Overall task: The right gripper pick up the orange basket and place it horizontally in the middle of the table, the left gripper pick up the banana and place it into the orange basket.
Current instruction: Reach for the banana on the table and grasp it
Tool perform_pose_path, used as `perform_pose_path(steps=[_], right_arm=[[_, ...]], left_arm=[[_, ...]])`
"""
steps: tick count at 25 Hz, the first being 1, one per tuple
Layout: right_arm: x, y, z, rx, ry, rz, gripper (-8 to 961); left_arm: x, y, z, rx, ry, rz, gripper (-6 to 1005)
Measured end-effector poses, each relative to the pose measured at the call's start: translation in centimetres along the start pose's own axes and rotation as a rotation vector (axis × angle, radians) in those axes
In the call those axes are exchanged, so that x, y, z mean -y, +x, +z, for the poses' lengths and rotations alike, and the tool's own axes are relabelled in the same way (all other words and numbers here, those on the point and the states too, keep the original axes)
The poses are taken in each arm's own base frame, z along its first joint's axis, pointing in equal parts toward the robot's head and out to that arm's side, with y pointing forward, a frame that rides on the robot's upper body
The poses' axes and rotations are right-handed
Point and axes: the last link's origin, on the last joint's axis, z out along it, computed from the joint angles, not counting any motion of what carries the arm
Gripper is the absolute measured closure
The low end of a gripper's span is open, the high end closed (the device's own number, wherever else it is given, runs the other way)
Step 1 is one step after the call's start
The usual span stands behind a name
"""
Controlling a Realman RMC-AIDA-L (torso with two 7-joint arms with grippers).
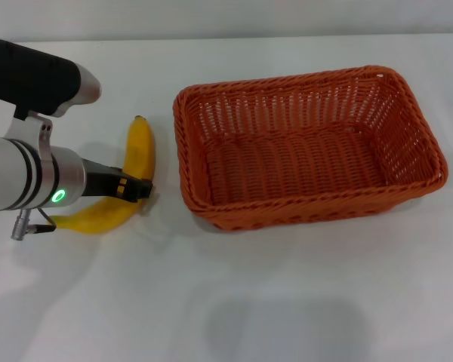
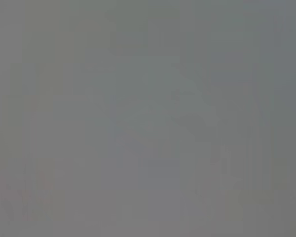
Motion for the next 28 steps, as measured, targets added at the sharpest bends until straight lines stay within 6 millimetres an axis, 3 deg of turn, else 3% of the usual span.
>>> perform_pose_path(steps=[8,28], right_arm=[[0.1,-0.1,-0.3,0.011,-0.004,0.000,152],[0.2,0.0,-0.5,0.010,0.001,0.003,152]], left_arm=[[-0.1,-0.3,0.0,0.013,-0.006,-0.002,499],[-0.5,0.1,-1.1,-0.025,-0.007,0.002,506]])
